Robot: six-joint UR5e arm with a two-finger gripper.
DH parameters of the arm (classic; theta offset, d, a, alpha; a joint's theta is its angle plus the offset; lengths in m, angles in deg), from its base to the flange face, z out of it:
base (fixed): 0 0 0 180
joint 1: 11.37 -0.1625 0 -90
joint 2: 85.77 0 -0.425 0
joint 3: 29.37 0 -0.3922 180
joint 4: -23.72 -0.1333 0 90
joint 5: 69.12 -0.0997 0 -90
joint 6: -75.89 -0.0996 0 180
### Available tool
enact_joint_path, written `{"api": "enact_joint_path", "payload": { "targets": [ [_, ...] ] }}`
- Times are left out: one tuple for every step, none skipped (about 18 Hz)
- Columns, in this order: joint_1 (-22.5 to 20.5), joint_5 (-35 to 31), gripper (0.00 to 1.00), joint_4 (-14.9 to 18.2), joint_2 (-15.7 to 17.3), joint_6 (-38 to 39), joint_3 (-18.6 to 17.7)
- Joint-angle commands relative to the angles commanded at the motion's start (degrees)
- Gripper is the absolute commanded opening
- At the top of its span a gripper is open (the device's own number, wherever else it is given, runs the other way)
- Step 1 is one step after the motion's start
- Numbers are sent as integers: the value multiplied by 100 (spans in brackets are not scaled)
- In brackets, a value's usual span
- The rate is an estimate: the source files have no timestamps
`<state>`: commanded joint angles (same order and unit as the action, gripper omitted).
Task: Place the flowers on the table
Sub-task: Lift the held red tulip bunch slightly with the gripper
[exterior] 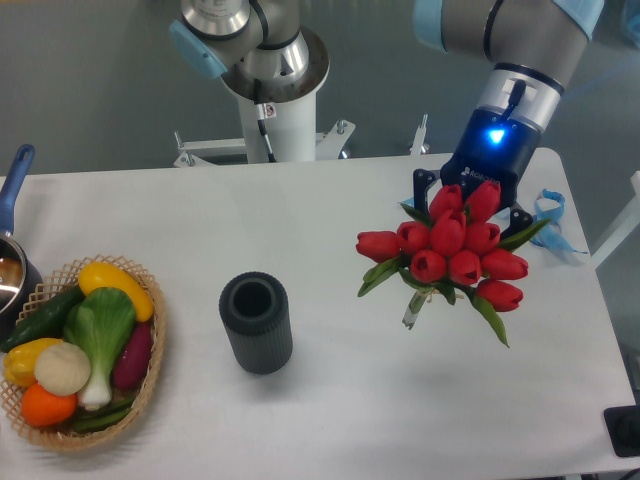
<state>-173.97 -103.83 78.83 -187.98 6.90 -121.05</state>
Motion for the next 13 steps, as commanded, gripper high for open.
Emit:
{"api": "enact_joint_path", "payload": {
  "targets": [
    [9,0,36,-9,9,0,-8],
    [18,-9,36,0,9,-9,-43],
    [18,-26,36,0,9,9,9],
    [26,-61,36,9,9,44,53],
    [26,-140,36,17,17,27,44],
    [26,-289,36,9,26,18,9],
    [35,-499,36,17,61,9,44],
    [35,-736,36,18,88,9,79],
    [53,-1017,36,18,97,9,79],
    [79,-1289,36,26,114,9,79],
    [105,-1536,36,18,166,0,53],
    [149,-1825,36,26,237,0,53],
    [184,-2194,36,44,289,0,53]
  ]
}}
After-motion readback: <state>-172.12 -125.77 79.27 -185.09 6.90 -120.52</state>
